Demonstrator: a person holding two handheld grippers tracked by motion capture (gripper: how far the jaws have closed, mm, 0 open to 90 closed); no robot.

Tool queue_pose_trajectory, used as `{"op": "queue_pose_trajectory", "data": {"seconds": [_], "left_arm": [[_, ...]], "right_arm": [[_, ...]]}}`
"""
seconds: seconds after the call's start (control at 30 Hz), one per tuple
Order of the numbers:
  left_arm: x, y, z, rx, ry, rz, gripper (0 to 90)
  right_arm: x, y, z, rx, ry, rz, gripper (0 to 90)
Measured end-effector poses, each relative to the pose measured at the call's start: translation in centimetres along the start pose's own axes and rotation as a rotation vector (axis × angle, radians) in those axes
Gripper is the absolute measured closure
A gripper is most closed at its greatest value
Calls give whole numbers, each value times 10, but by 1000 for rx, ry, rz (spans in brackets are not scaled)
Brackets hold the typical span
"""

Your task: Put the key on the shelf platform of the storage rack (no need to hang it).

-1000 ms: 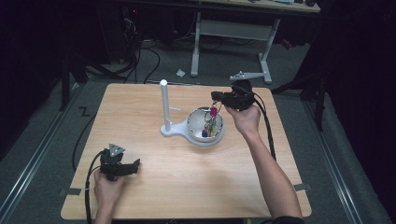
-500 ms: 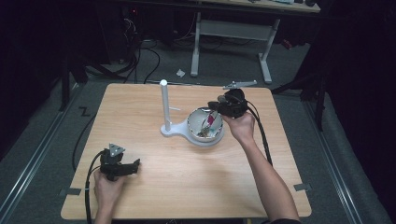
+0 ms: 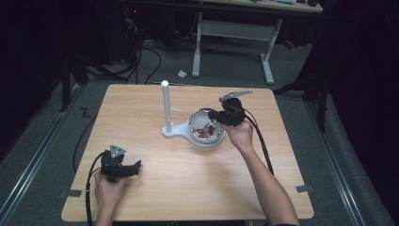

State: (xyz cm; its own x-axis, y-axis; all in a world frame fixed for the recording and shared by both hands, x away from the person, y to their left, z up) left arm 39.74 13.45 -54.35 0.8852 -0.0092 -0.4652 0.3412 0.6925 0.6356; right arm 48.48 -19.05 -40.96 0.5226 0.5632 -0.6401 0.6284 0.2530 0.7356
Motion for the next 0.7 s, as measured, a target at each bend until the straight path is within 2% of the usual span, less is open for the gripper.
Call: {"op": "queue_pose_trajectory", "data": {"seconds": [0.37, 0.5, 0.57, 0.7], "left_arm": [[0, 0, 0, 1, -1, 0, 100], [0, 0, 0, 1, -1, 0, 100], [0, 0, 0, 0, 0, 0, 100], [0, 0, 0, 0, 1, 1, 100]], "right_arm": [[12, -13, 4, 9, -3, -24, 874], [15, -13, 3, 3, -12, -32, 814], [17, -15, 2, 2, -15, -40, 753], [17, -17, 2, 10, -11, -31, 701]]}}
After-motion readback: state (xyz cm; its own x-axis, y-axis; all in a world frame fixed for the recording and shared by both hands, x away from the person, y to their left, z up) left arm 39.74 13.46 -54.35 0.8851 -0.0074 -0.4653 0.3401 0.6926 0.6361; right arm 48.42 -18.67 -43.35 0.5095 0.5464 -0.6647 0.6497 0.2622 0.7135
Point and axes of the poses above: each handheld gripper's, and its own axes: x roughly forward along the jaws, y roughly out of its top, z roughly to its right, the point moved 1 cm from there along x, roughly forward along the jaws, and after that the axes turned 5 degrees about x, right-handed, at the moved point
